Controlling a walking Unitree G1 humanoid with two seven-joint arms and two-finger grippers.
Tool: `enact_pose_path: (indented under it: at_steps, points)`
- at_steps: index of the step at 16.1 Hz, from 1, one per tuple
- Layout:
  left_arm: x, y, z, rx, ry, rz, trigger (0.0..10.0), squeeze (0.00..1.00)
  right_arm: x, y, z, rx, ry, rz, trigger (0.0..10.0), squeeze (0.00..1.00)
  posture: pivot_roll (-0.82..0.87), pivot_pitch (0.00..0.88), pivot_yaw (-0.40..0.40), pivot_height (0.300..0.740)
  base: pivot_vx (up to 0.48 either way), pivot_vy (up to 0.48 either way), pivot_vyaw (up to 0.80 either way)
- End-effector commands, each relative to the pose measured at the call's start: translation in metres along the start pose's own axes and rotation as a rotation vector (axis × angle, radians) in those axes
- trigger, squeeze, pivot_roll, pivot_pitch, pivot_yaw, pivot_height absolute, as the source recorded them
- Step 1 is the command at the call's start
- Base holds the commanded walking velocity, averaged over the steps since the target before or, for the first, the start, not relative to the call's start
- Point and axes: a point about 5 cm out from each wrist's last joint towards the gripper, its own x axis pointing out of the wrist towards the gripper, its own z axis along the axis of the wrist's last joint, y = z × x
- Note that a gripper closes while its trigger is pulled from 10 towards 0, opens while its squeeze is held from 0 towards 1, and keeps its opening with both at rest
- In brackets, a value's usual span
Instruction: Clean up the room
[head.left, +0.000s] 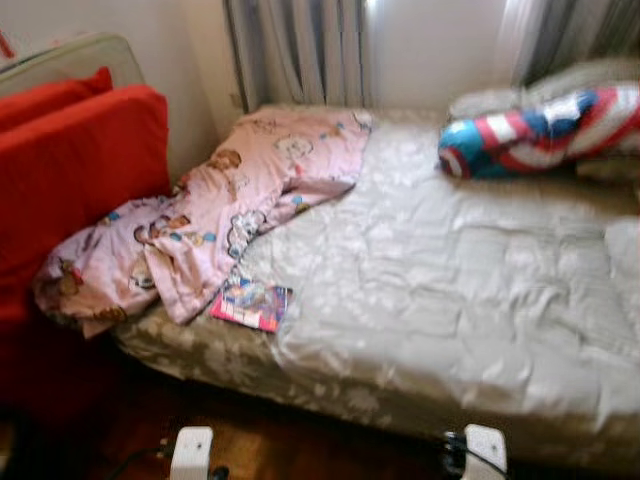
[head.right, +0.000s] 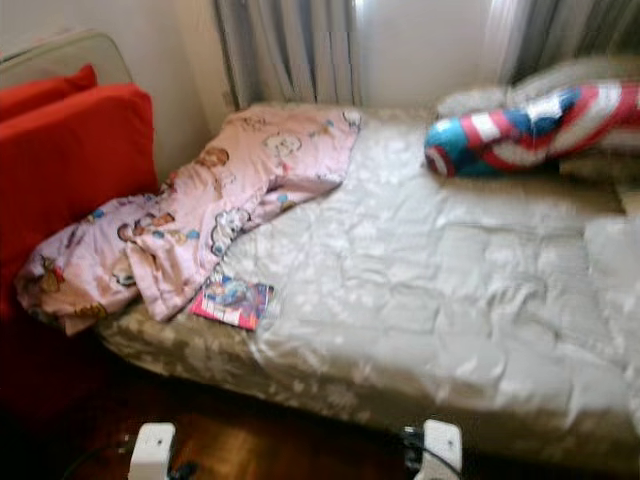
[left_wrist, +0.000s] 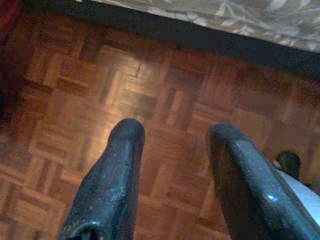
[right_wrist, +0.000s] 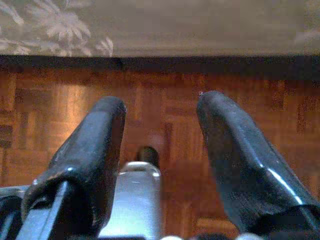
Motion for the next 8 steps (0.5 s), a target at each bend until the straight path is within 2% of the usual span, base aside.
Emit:
enact_pose_path:
  at_steps: [1, 8]
  points:
    - [-0.0013, 0.0065, -0.0021, 0.013, 0.005, 0.014, 10.0, 0.00, -0.0001, 0.0032, -0.0009, 0.002, 0.002, 0.008, 10.0, 0.00, -0.02, 0.000, 0.060, 0.740, 0.000, 0.398, 0.00]
    - [-0.0012, 0.0064, -0.0029, -0.002, 0.010, 0.022, 10.0, 0.00, 0.0000, 0.0022, -0.0010, -0.005, 0.008, 0.011, 10.0, 0.00, -0.01, 0.000, 0.047, 0.740, 0.000, 0.400, 0.00]
